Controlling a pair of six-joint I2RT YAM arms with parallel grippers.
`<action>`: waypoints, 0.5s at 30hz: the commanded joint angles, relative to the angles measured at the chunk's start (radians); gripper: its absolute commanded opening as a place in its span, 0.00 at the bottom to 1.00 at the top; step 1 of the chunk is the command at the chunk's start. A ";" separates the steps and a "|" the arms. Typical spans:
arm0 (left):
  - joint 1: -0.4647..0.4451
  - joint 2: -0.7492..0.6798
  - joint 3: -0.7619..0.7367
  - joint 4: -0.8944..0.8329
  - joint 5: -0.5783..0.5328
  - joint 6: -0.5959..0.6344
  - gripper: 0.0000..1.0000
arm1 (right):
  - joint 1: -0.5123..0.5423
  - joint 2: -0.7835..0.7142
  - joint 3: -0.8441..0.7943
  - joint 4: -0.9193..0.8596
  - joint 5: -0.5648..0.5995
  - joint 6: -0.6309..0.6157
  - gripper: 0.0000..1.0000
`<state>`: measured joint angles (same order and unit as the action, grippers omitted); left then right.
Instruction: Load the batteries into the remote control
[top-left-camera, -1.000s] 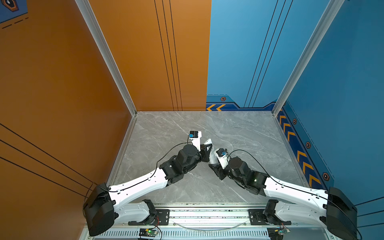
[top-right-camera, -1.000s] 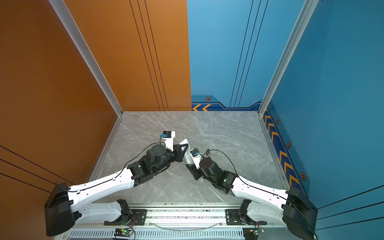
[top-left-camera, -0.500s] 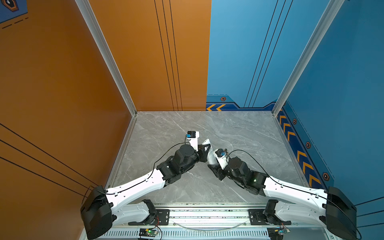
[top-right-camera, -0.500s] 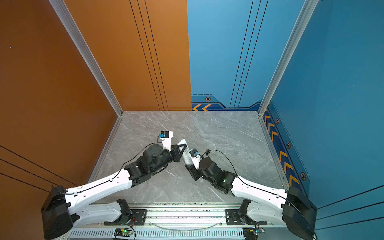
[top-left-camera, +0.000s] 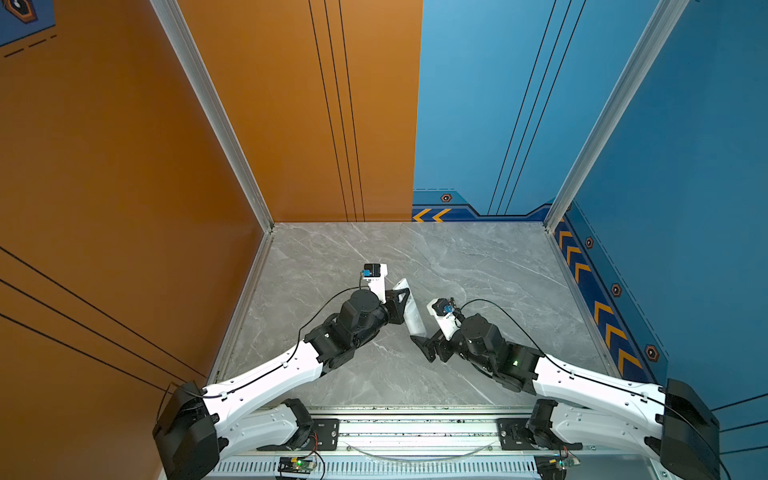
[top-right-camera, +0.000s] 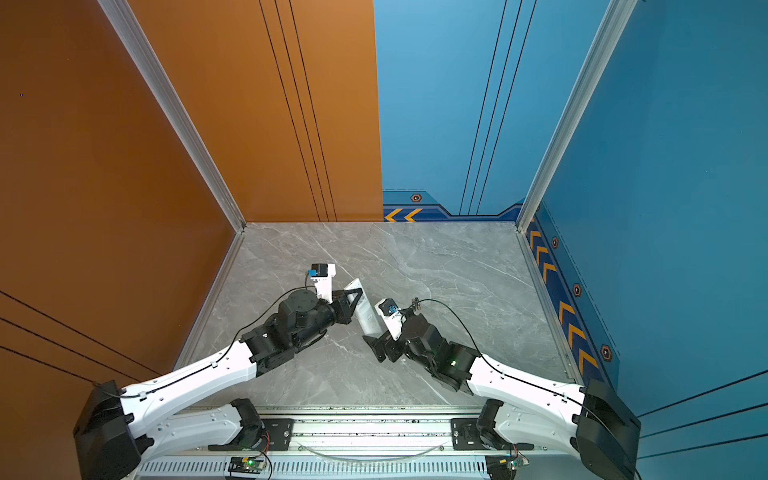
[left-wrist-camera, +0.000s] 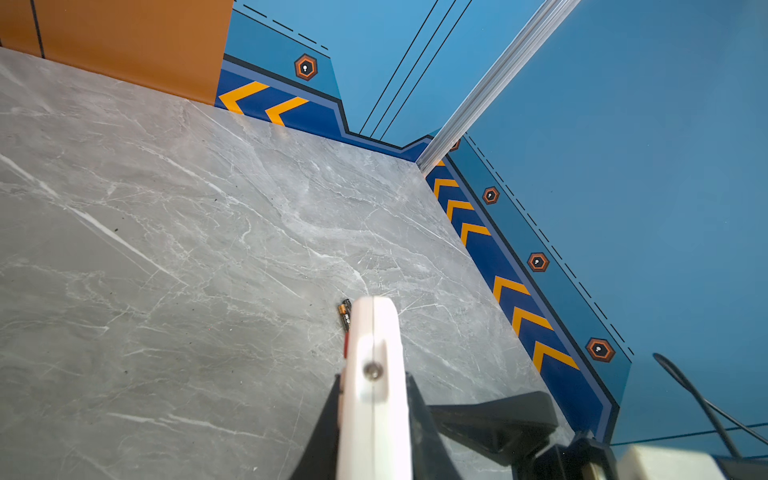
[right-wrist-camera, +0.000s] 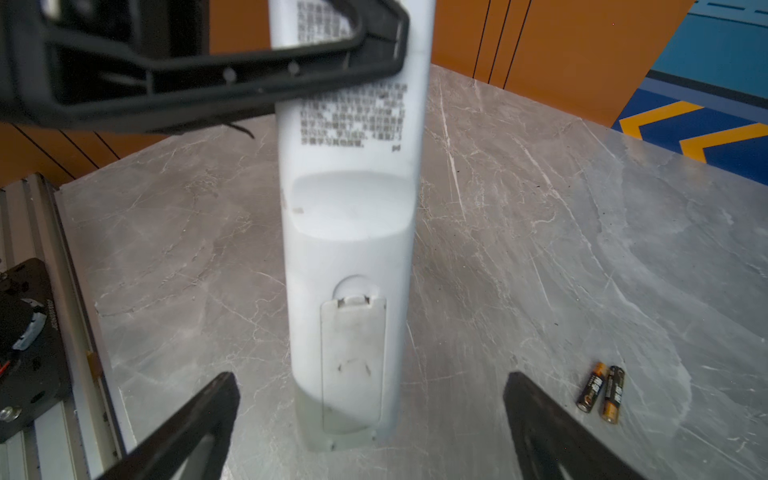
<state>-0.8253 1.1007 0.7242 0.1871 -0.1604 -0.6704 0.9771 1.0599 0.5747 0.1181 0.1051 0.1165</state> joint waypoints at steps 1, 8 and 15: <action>0.016 -0.031 -0.019 0.002 -0.006 0.015 0.00 | 0.006 -0.012 0.022 -0.041 -0.009 -0.033 1.00; 0.037 -0.069 -0.035 -0.023 0.002 0.020 0.00 | 0.007 -0.026 0.022 -0.064 -0.011 -0.042 1.00; 0.055 -0.111 -0.068 -0.056 0.012 0.023 0.00 | 0.008 -0.065 0.024 -0.088 -0.001 -0.037 1.00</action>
<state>-0.7837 1.0149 0.6777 0.1558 -0.1596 -0.6701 0.9775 1.0225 0.5751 0.0628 0.1051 0.0925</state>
